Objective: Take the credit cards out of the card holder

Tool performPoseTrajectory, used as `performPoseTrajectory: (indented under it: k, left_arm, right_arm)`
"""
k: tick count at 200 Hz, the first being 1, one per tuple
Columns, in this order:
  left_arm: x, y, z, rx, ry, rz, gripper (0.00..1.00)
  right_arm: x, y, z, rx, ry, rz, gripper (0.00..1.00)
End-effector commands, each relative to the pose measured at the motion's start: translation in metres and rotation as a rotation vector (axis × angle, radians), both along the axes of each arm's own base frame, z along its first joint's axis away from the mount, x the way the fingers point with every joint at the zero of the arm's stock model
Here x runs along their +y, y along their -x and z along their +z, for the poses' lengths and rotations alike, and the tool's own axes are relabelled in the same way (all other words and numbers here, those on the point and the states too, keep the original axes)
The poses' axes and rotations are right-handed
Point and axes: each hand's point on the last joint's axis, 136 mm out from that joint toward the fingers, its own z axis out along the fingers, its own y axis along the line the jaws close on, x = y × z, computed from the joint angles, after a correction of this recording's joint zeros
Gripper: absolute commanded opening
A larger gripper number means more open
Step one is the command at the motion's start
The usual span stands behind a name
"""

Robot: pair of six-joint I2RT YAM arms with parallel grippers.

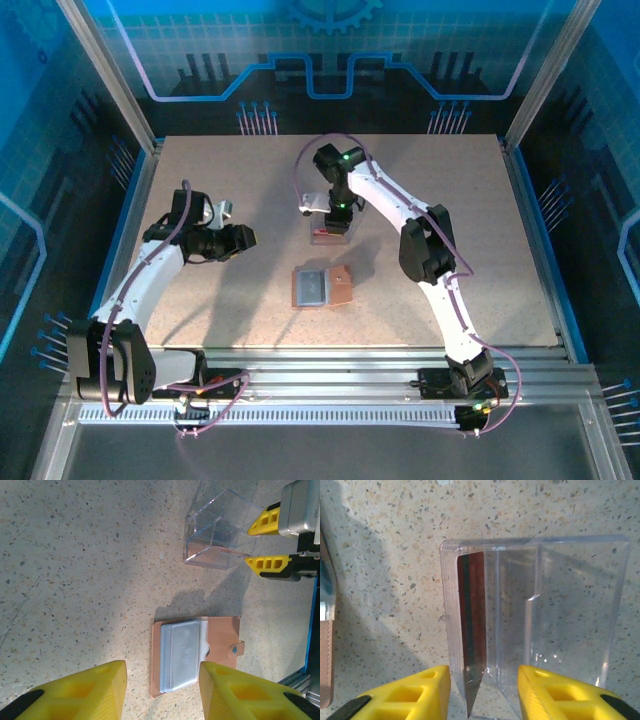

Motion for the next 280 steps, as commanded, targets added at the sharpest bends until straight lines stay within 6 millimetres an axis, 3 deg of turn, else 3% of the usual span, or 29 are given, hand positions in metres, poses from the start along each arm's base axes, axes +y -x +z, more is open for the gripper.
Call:
performPoseTrajectory:
  k: [1, 49, 94, 96, 102, 156, 232, 280]
  left_arm:
    - [-0.002, 0.000, -0.001, 0.009, 0.034, 0.003, 0.43]
    - [-0.002, 0.001, -0.002, 0.010, 0.033, 0.005, 0.43]
    - [-0.001, 0.001, -0.002, 0.010, 0.030, 0.006, 0.43]
    - [-0.001, 0.001, -0.002, 0.010, 0.029, 0.006, 0.43]
    - [-0.001, 0.000, -0.002, 0.010, 0.029, 0.007, 0.43]
    - [-0.001, 0.000, -0.003, 0.012, 0.028, 0.007, 0.43]
    - [-0.001, -0.001, -0.003, 0.014, 0.029, 0.007, 0.43]
    - [-0.001, 0.000, -0.004, 0.017, 0.029, 0.006, 0.43]
  right_arm:
    - [0.006, 0.004, 0.014, -0.019, -0.032, 0.001, 0.42]
    - [0.007, -0.011, 0.006, -0.098, -0.005, -0.012, 0.45]
    - [0.010, -0.023, 0.010, -0.158, -0.016, -0.019, 0.41]
    - [0.011, -0.024, 0.021, -0.177, -0.029, -0.019, 0.41]
    - [0.011, -0.025, 0.026, -0.192, -0.036, -0.021, 0.40]
    - [0.013, -0.042, 0.037, -0.310, -0.039, -0.024, 0.37]
    - [0.019, -0.047, 0.015, -0.350, -0.025, -0.019, 0.36]
    - [0.021, -0.049, 0.012, -0.388, -0.032, -0.022, 0.37]
